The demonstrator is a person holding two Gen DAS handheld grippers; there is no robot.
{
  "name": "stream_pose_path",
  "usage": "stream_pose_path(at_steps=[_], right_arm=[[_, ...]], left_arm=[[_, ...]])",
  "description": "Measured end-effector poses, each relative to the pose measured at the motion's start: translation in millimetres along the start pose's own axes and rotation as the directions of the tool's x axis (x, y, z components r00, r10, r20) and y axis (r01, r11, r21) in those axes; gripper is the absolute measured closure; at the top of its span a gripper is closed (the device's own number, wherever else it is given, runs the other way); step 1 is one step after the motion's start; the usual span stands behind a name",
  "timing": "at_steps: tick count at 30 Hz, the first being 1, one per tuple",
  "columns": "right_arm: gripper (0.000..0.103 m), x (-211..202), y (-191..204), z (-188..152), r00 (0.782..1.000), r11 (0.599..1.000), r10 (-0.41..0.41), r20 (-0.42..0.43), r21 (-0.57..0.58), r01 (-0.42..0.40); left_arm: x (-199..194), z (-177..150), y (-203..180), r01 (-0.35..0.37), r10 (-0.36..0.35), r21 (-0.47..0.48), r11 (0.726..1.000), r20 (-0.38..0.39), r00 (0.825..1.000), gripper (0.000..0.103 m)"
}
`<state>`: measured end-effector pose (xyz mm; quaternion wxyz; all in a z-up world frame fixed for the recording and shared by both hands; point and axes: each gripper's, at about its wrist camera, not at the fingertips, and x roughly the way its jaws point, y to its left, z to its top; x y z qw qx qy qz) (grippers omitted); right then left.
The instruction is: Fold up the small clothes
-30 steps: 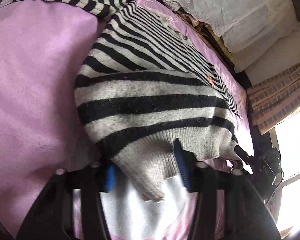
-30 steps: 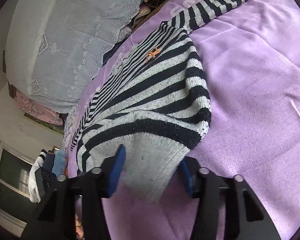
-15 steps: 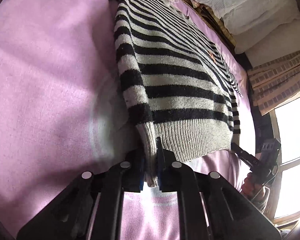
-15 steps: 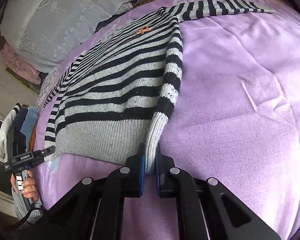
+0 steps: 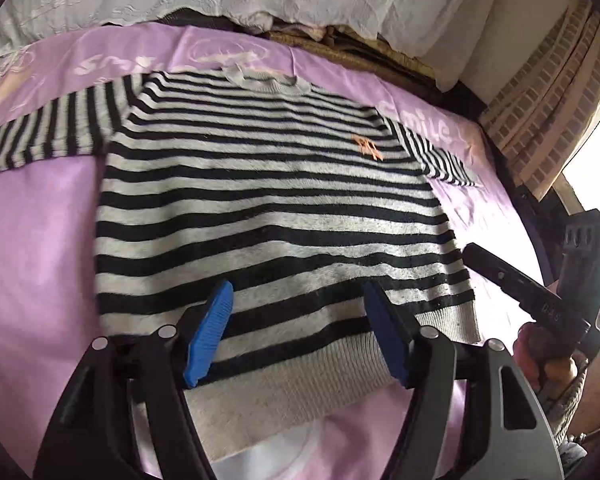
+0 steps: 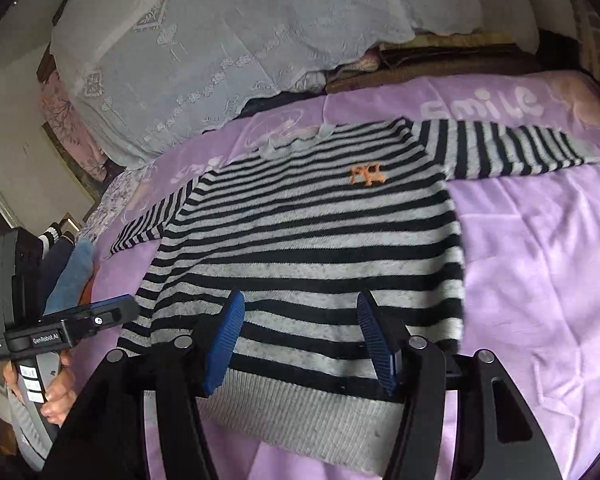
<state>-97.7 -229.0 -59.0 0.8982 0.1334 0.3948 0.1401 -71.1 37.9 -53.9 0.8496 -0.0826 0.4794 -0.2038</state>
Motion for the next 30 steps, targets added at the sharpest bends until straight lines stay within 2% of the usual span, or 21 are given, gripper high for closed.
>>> stream_pose_path(at_steps=[1,3,4,6,8,10,12,14,15,16,18,19,20,21,22,25,28,30], right_arm=[[0.044,14,0,-3,0.999,1.000,-0.004,-0.034,0.005,0.004],[0.044,39,-6,-16,0.992,0.998,-0.068,-0.104,0.009,0.069],[0.044,47,-10,-26,0.989,0.997,-0.068,-0.128,0.014,0.070],[0.043,39,-12,-40,0.996,0.998,-0.045,-0.079,-0.050,0.041],[0.038,30,-11,-43,0.995,0.996,-0.043,-0.089,-0.080,0.035],[0.032,25,-13,-33,0.995,0.999,-0.036,-0.093,-0.044,0.032],[0.025,22,-12,-12,0.998,0.998,-0.054,-0.041,-0.020,0.053],[0.017,25,-13,10,0.998,0.998,-0.055,0.013,-0.003,0.055],[0.013,29,-16,20,0.999,0.999,-0.050,0.021,0.011,0.050],[0.011,37,-21,26,0.999,0.998,-0.051,0.018,0.032,0.050],[0.003,60,-37,29,0.996,0.994,-0.084,-0.035,0.073,0.086],[0.003,75,-47,24,0.993,0.990,-0.084,-0.078,0.106,0.092],[0.003,80,-54,19,0.998,0.992,-0.049,-0.048,0.109,0.054],[0.003,74,-54,13,0.999,0.996,-0.030,0.028,0.082,0.027],[0.003,72,-55,9,0.999,0.997,-0.004,0.041,0.081,0.000],[0.003,69,-58,6,0.998,0.995,0.024,0.065,0.093,-0.030],[0.003,68,-56,8,0.998,0.996,0.023,0.054,0.086,-0.028],[0.003,57,-58,12,0.998,0.993,0.037,0.057,0.108,-0.043]], left_arm=[[18,0,-3,-0.010,0.010,0.003,1.000,-0.033,0.999,0.037],[50,-8,-2,-0.080,0.081,0.021,0.997,-0.099,0.992,0.037],[58,-14,-2,-0.097,0.102,0.052,0.994,-0.102,0.989,0.037],[51,-29,-8,-0.137,0.147,0.158,0.978,-0.055,0.988,0.035],[43,-33,-14,-0.168,0.180,0.193,0.967,-0.047,0.983,0.033],[37,-21,-19,-0.162,0.174,0.191,0.968,-0.048,0.983,0.032],[32,-1,-25,-0.166,0.169,0.179,0.970,-0.005,0.986,0.028],[35,19,-32,-0.183,0.178,0.164,0.969,0.043,0.983,0.019],[39,26,-32,-0.183,0.177,0.157,0.970,0.053,0.983,0.010],[51,32,-30,-0.200,0.195,0.151,0.968,0.048,0.980,0.008],[84,33,-20,-0.260,0.266,0.132,0.957,-0.034,0.963,0.008],[100,29,-15,-0.270,0.280,0.131,0.954,-0.063,0.958,0.004],[103,24,-16,-0.280,0.285,0.145,0.949,-0.015,0.958,0.004],[101,20,-19,-0.293,0.294,0.157,0.943,0.021,0.956,0.004],[100,20,-20,-0.300,0.300,0.164,0.940,0.024,0.953,0.004],[104,24,-14,-0.274,0.275,0.134,0.952,0.011,0.961,0.004],[104,22,-16,-0.286,0.285,0.143,0.948,0.026,0.958,0.004],[100,24,-19,-0.288,0.291,0.143,0.947,-0.001,0.957,0.005]])
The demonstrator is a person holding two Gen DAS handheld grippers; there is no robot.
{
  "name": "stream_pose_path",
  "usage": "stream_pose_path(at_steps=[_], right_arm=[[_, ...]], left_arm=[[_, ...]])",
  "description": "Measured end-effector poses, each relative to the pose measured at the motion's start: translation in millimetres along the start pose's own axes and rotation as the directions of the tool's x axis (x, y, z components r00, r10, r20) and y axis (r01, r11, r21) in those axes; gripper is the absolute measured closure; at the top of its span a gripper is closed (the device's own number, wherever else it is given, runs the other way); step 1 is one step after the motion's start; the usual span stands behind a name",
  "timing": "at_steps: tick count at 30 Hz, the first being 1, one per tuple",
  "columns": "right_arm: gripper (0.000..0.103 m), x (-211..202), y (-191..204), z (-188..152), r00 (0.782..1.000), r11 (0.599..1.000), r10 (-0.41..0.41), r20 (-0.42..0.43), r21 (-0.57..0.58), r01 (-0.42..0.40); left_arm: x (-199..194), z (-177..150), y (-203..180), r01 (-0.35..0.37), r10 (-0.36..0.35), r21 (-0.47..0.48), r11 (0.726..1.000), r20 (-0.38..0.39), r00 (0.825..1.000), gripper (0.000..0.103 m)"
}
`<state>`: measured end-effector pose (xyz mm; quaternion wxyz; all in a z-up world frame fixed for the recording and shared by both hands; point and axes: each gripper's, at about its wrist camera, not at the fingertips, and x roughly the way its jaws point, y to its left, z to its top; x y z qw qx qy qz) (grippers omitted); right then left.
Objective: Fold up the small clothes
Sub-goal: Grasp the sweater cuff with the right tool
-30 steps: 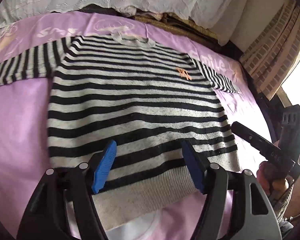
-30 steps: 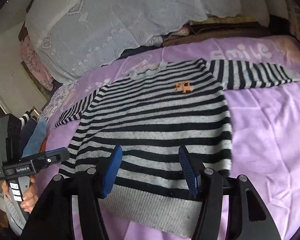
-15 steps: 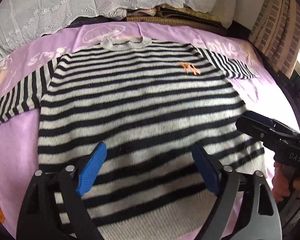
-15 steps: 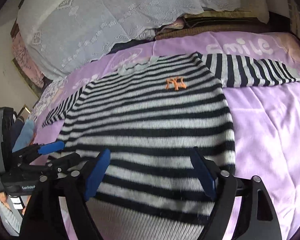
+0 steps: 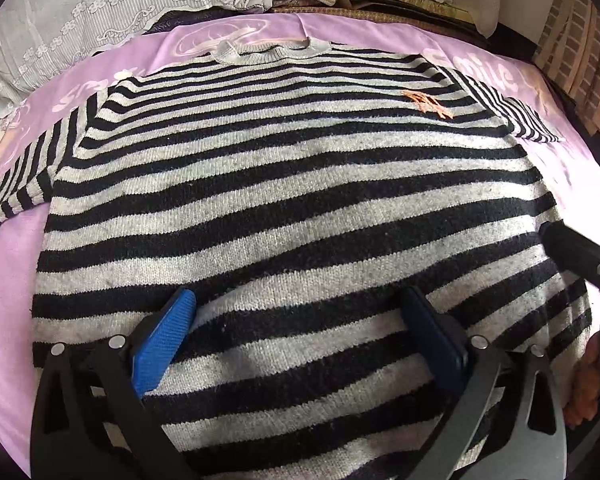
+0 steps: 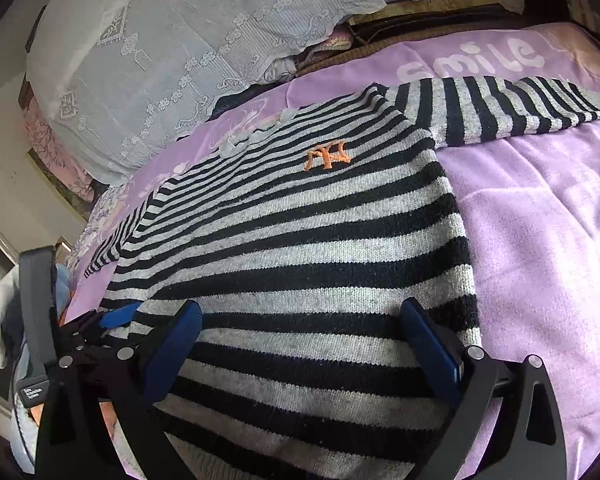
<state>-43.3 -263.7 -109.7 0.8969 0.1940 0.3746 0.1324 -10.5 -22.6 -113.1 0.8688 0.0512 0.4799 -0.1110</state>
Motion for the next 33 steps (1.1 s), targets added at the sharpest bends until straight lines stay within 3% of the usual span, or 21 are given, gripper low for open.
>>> stream_pose_path(at_steps=[3,5,9,11,14,20,24,26,27,29,31,33], right_arm=[[0.003,-42,-17,23,0.988,0.994,0.067,0.142,0.077,-0.079],[0.003,-64,-33,49,0.972,0.993,0.010,0.234,0.115,-0.038],[0.003,-75,-89,101,0.948,0.958,-0.134,0.288,0.281,0.050],[0.003,-72,-126,115,0.939,0.911,-0.206,0.275,0.403,0.081],[0.003,-66,-176,116,0.919,0.833,-0.285,0.273,0.544,0.097],[0.003,-43,-243,107,0.918,0.706,-0.267,0.294,0.708,-0.022],[0.003,-36,-263,114,0.882,0.641,-0.284,0.376,0.758,-0.117],[0.004,-31,-270,119,0.868,0.612,-0.304,0.392,0.779,-0.137],[0.008,-28,-271,123,0.858,0.609,-0.322,0.401,0.781,-0.136],[0.028,-19,-272,128,0.850,0.622,-0.337,0.404,0.774,-0.121],[0.068,-8,-273,125,0.845,0.657,-0.351,0.404,0.749,-0.085],[0.078,-4,-277,121,0.849,0.645,-0.380,0.368,0.763,-0.041]], left_arm=[[-20,13,-2,0.038,-0.038,0.003,0.999,-0.003,0.999,0.005],[-37,36,-11,0.020,-0.021,0.017,1.000,0.045,0.999,0.005],[-53,91,-44,0.050,-0.053,0.033,0.998,0.104,0.993,0.005],[-47,115,-63,0.072,-0.072,0.007,0.997,0.117,0.991,0.005],[-24,140,-90,0.028,-0.027,-0.003,1.000,0.136,0.990,0.005],[40,163,-121,0.008,-0.004,-0.049,0.999,0.077,0.997,0.005],[76,162,-126,0.030,-0.027,-0.095,0.995,0.034,0.999,0.005],[97,155,-128,0.001,0.000,-0.093,0.996,0.015,1.000,0.005],[100,152,-133,-0.028,0.032,-0.069,0.997,0.043,0.999,0.004],[98,151,-142,-0.069,0.070,-0.028,0.997,0.067,0.995,0.004],[99,152,-141,-0.051,0.053,-0.030,0.998,0.068,0.996,0.004],[100,154,-134,-0.016,0.020,-0.058,0.998,0.068,0.997,0.004]])
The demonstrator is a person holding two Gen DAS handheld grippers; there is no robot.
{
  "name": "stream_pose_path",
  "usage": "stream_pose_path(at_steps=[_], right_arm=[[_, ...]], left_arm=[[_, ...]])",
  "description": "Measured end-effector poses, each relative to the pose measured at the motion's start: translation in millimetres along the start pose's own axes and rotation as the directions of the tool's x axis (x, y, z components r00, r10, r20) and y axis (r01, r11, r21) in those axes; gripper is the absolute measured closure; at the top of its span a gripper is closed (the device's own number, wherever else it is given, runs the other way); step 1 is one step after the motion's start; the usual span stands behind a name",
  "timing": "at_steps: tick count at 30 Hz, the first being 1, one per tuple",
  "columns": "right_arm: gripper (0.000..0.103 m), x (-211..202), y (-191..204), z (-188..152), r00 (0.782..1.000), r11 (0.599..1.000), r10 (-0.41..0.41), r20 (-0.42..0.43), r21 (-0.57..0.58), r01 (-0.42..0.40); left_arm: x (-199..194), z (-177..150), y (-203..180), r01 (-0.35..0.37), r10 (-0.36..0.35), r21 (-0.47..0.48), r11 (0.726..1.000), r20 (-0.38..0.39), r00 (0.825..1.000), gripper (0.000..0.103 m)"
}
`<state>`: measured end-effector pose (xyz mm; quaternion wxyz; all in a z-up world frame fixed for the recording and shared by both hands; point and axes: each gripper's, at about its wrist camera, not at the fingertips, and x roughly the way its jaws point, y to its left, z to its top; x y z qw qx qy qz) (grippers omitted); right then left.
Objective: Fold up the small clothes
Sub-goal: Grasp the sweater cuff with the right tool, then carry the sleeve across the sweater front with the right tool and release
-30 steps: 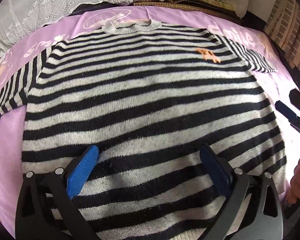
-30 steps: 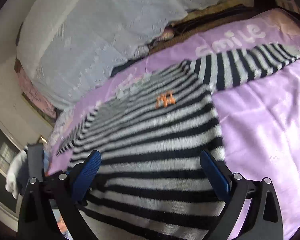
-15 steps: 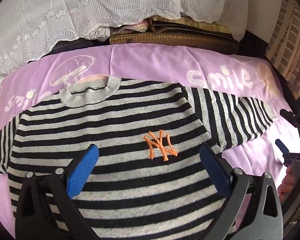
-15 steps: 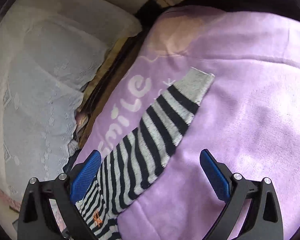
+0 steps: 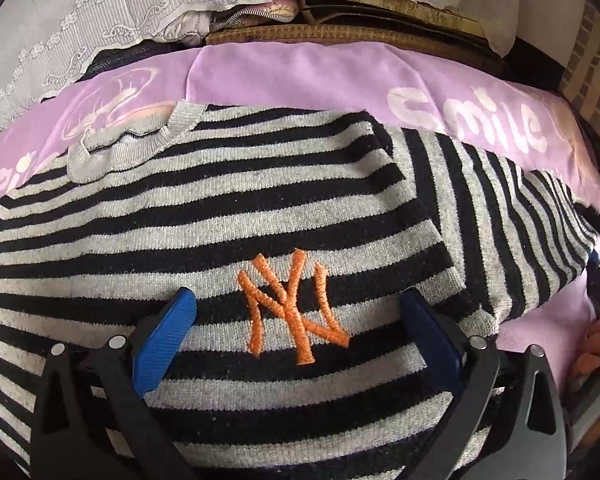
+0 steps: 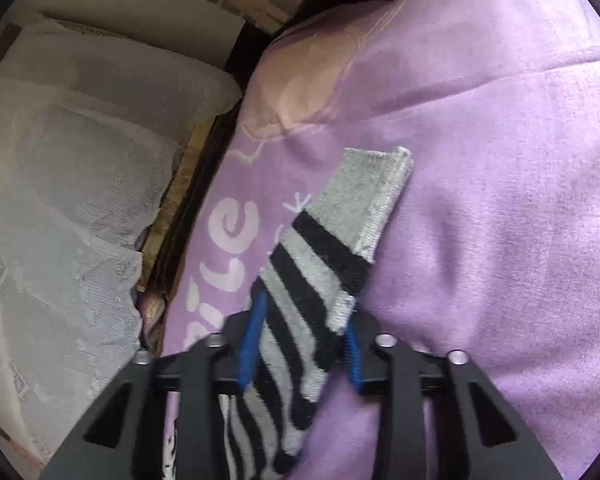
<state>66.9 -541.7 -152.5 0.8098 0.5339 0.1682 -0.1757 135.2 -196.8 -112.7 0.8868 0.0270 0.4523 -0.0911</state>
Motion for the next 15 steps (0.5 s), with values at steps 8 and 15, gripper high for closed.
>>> stream_pose_path(at_steps=[8,15], right_arm=[[0.095,-4,4,5,0.993,0.993,0.114,-0.026,0.025,-0.114],[0.095,-24,59,-5,0.976,0.963,0.207,-0.068,-0.164,-0.216]], left_arm=[[-1,18,1,0.006,-0.006,-0.006,1.000,-0.016,1.000,0.020],[9,39,-3,0.026,-0.027,-0.019,0.999,-0.035,0.999,0.029]])
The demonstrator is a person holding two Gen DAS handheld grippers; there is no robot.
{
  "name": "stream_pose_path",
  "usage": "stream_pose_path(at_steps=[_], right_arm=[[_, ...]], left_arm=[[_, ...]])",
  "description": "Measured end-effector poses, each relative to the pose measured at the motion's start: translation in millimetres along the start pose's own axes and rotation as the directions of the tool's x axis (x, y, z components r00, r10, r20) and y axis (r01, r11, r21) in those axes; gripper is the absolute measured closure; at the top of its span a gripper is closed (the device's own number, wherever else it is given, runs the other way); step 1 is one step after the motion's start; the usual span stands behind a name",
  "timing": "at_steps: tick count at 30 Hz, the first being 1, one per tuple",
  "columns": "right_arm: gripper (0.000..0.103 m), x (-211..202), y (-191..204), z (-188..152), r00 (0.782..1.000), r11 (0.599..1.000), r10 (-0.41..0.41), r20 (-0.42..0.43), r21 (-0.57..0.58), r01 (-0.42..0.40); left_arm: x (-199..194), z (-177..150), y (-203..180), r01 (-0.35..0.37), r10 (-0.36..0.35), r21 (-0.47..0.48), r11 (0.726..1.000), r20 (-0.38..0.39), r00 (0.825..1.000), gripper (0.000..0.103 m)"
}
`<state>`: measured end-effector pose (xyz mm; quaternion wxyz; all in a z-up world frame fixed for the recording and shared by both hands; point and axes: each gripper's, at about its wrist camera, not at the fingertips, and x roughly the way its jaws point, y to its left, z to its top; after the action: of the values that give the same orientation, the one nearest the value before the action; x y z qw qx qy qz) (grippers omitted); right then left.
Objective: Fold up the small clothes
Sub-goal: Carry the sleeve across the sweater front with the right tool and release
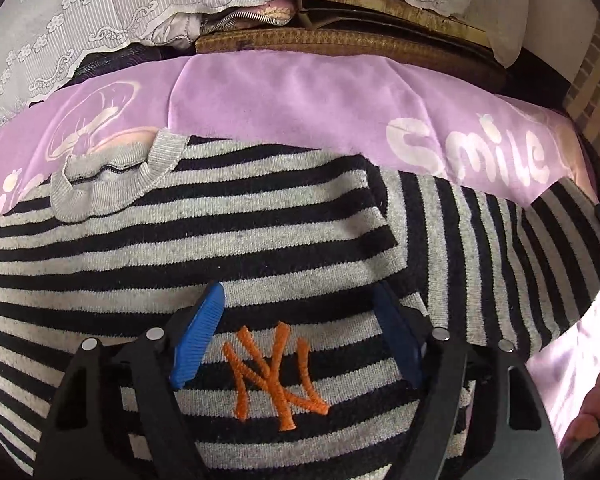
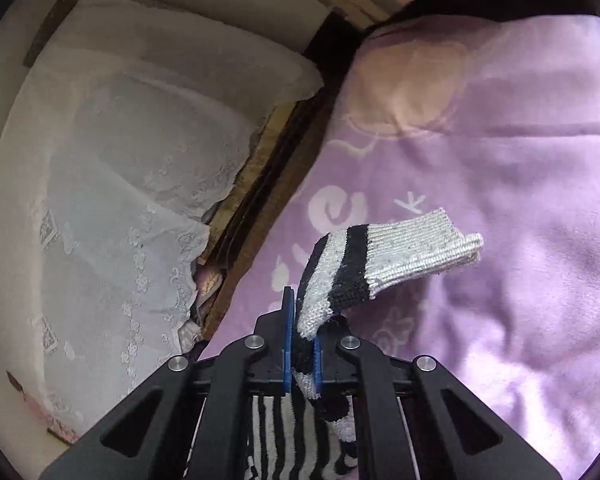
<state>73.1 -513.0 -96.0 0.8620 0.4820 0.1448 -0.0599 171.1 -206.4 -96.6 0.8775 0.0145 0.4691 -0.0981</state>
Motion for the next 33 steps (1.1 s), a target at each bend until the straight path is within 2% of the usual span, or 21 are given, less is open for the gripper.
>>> stream_pose_path(at_steps=[5,7,11,19,25,33], right_arm=[[0.095,5,38,-12,0.996,0.993,0.059,-0.066,-0.096,-0.065],[0.095,5,52,-18,0.993,0.988,0.078,-0.083,-0.129,-0.089],[0.095,1,81,-32,0.985,0.970,0.124,-0.122,-0.193,-0.146],[0.095,0,129,-69,0.954,0.926,0.200,-0.223,-0.274,-0.258],[0.095,2,155,-102,0.934,0.893,0.204,-0.294,-0.335,-0.301],[0.095,5,177,-140,0.910,0.851,0.191,-0.369,-0.400,-0.341]], left_arm=[[-10,5,21,0.119,-0.119,-0.076,0.990,-0.005,0.993,0.030],[-17,8,27,0.144,-0.144,-0.093,0.985,0.002,0.990,0.029],[-20,12,38,0.145,-0.146,-0.111,0.983,-0.001,0.989,0.024],[-4,11,58,0.170,-0.177,-0.167,0.971,-0.026,0.984,0.024],[2,12,56,0.199,-0.201,-0.130,0.971,-0.009,0.979,0.023],[1,19,68,0.225,-0.227,-0.171,0.959,0.006,0.974,0.023]])
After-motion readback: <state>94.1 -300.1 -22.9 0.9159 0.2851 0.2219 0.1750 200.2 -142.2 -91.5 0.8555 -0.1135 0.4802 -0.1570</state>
